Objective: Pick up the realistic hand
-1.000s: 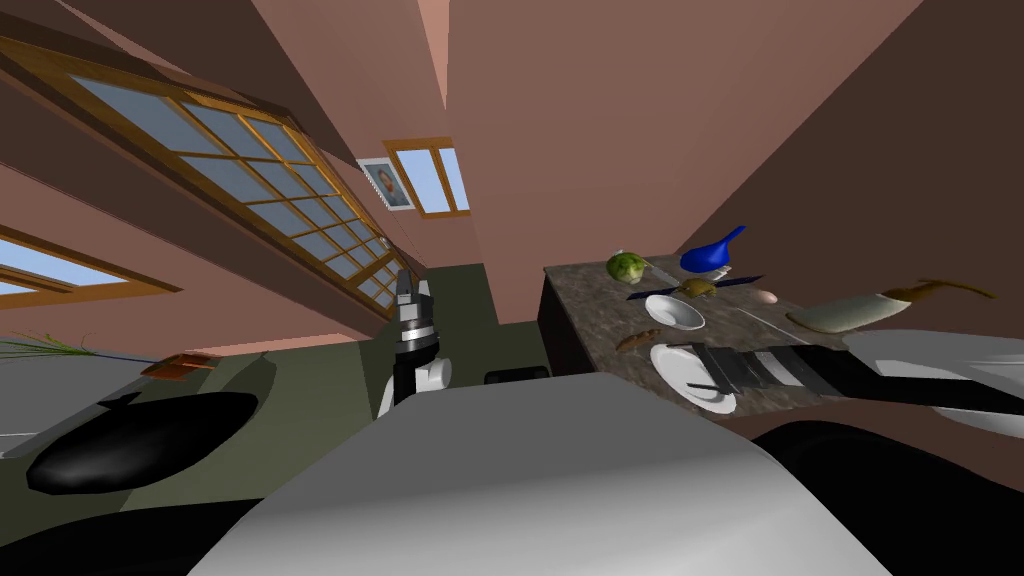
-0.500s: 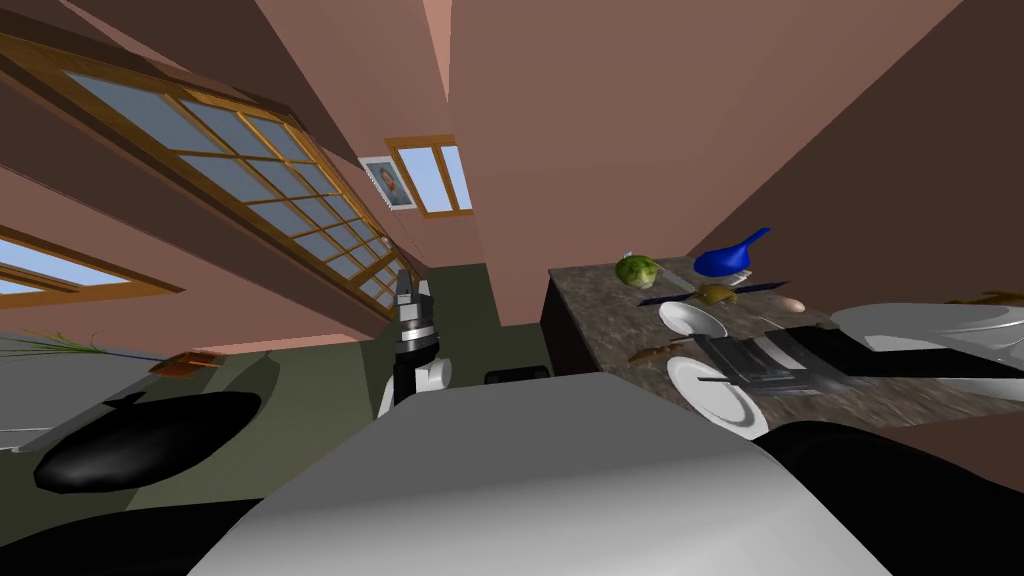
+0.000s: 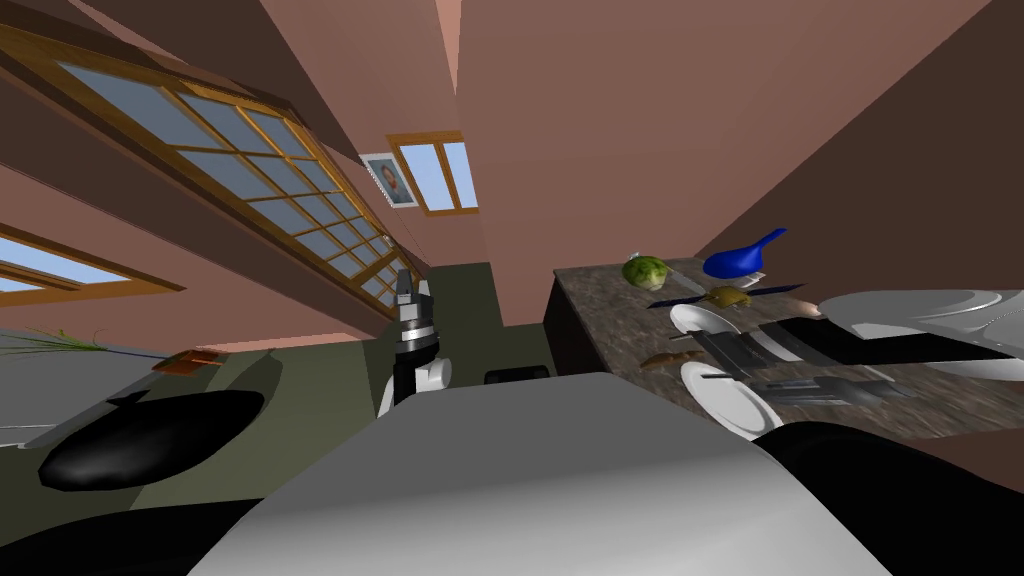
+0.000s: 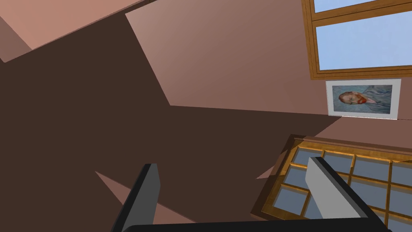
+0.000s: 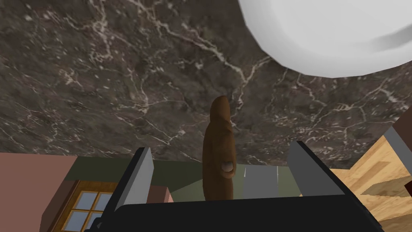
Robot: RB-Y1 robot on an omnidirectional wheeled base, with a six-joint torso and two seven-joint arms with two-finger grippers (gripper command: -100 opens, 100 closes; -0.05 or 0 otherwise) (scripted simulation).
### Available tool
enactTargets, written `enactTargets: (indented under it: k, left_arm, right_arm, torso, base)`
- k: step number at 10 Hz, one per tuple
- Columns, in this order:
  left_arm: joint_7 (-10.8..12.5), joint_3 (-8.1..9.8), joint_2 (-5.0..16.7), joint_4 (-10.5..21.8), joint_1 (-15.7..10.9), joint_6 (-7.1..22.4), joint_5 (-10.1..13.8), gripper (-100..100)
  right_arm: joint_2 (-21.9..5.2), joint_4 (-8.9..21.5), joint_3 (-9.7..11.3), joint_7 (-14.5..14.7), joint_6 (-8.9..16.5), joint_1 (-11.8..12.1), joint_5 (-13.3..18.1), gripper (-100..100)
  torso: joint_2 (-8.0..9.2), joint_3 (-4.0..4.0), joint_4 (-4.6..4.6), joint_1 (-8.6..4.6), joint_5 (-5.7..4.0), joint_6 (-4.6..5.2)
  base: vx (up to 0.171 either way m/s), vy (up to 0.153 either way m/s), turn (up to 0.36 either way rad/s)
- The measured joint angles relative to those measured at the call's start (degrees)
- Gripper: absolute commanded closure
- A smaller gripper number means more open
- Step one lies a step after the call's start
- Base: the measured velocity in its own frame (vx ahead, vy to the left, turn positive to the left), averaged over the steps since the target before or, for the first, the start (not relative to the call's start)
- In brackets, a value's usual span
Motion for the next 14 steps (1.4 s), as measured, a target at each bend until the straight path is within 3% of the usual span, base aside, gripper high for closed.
enactTargets:
  k: [1, 2, 3, 4, 6, 7, 11, 12, 13, 14]
  left_arm:
    - [0.00, 0.00, 0.00, 0.00, 0.00, 0.00, 0.00, 0]
    - [0.00, 0.00, 0.00, 0.00, 0.00, 0.00, 0.00, 0]
    - [0.00, 0.00, 0.00, 0.00, 0.00, 0.00, 0.00, 0]
    - [0.00, 0.00, 0.00, 0.00, 0.00, 0.00, 0.00, 0]
    - [0.00, 0.00, 0.00, 0.00, 0.00, 0.00, 0.00, 0]
    - [0.00, 0.00, 0.00, 0.00, 0.00, 0.00, 0.00, 0]
    - [0.00, 0.00, 0.00, 0.00, 0.00, 0.00, 0.00, 0]
    - [0.00, 0.00, 0.00, 0.00, 0.00, 0.00, 0.00, 0]
    - [0.00, 0.00, 0.00, 0.00, 0.00, 0.00, 0.00, 0]
    - [0.00, 0.00, 0.00, 0.00, 0.00, 0.00, 0.00, 0]
  right_arm:
    - [1.87, -0.89, -1.59, -0.43, 0.61, 1.18, 1.81, -100]
    - [1.85, -0.95, 0.54, 0.17, 1.30, 0.11, 0.88, -100]
    - [2.17, -0.59, 5.73, 1.68, 2.05, -3.33, -0.55, -100]
    - [3.10, -0.94, 6.12, 1.59, 2.41, -3.85, 0.50, -100]
    - [3.59, -1.68, 2.85, 1.22, 2.83, -0.66, 0.99, -100]
    - [3.59, -1.71, 2.63, 1.22, 2.88, -0.48, 0.98, 100]
    - [3.61, -1.71, 2.67, 1.20, 2.86, -0.49, 0.97, 100]
    - [3.61, -1.71, 2.67, 1.20, 2.86, -0.49, 0.97, 0]
    - [3.61, -1.71, 2.67, 1.20, 2.86, -0.49, 0.97, 100]
    - [2.57, -1.43, -0.02, 1.00, 2.21, 1.74, 0.60, 100]
  torso:
    - [-0.01, 0.00, 0.00, -0.05, -0.03, 0.00]
    - [-0.04, -0.02, -0.01, -0.10, -0.03, -0.01]
    - [-0.07, -0.04, -0.02, -0.10, -0.04, -0.01]
    - [-0.07, -0.04, -0.02, -0.11, -0.03, 0.00]
    - [0.03, 0.02, 0.01, -0.09, -0.02, 0.01]
    - [0.04, 0.03, 0.01, -0.09, -0.02, 0.01]
    - [0.01, 0.00, 0.00, -0.10, -0.03, -0.03]
    - [0.01, 0.01, 0.00, -0.10, -0.02, -0.03]
    - [0.01, 0.01, 0.00, -0.09, -0.02, -0.03]
    - [0.07, 0.04, 0.02, -0.07, 0.03, 0.00]
  base:
    - [0.024, -0.003, 0.056]
    - [0.033, -0.001, 0.099]
    - [0.030, -0.003, 0.050]
    - [0.012, -0.002, -0.001]
    - [0.000, 0.000, 0.000]
    - [0.000, 0.000, 0.000]
    - [0.000, 0.000, 0.000]
    - [0.000, 0.000, 0.000]
    - [-0.021, 0.001, -0.101]
    - [-0.033, 0.000, -0.082]
